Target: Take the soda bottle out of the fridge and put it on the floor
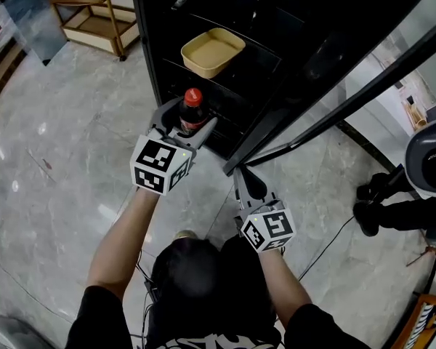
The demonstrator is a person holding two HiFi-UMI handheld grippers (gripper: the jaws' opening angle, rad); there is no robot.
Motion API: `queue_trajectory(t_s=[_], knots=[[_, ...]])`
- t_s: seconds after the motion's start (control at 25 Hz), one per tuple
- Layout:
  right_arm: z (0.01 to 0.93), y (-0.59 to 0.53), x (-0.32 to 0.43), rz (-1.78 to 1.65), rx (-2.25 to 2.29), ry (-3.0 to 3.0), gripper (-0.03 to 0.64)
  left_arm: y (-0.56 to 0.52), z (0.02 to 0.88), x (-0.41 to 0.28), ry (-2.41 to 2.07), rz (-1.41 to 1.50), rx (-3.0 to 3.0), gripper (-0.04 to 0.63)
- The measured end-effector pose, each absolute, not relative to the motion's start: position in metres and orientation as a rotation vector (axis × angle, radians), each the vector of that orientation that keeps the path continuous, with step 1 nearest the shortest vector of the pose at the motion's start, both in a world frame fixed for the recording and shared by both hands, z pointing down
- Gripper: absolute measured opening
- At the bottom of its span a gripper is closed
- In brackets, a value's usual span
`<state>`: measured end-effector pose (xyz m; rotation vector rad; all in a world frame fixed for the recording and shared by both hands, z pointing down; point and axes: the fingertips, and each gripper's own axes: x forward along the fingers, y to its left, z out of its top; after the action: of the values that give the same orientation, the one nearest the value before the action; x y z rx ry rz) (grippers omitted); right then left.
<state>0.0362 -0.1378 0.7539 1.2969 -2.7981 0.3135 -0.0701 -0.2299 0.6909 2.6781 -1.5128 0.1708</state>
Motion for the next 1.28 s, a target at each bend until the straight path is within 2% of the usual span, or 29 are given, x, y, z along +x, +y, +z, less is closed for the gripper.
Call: queue_trajectory(t_s=[0.88, 1.28], knots=[[0.822, -0.14, 0.033, 0.219, 1.3, -2.815, 0.023, -0.203, 0.828, -0.073, -1.524, 0.15, 2.619, 0.307], [0.853, -0.127, 0.035, 0.281, 1.356, -2.805, 0.023, -0.179, 0.922, -0.075, -1.541, 0.192, 2.55, 0.307]])
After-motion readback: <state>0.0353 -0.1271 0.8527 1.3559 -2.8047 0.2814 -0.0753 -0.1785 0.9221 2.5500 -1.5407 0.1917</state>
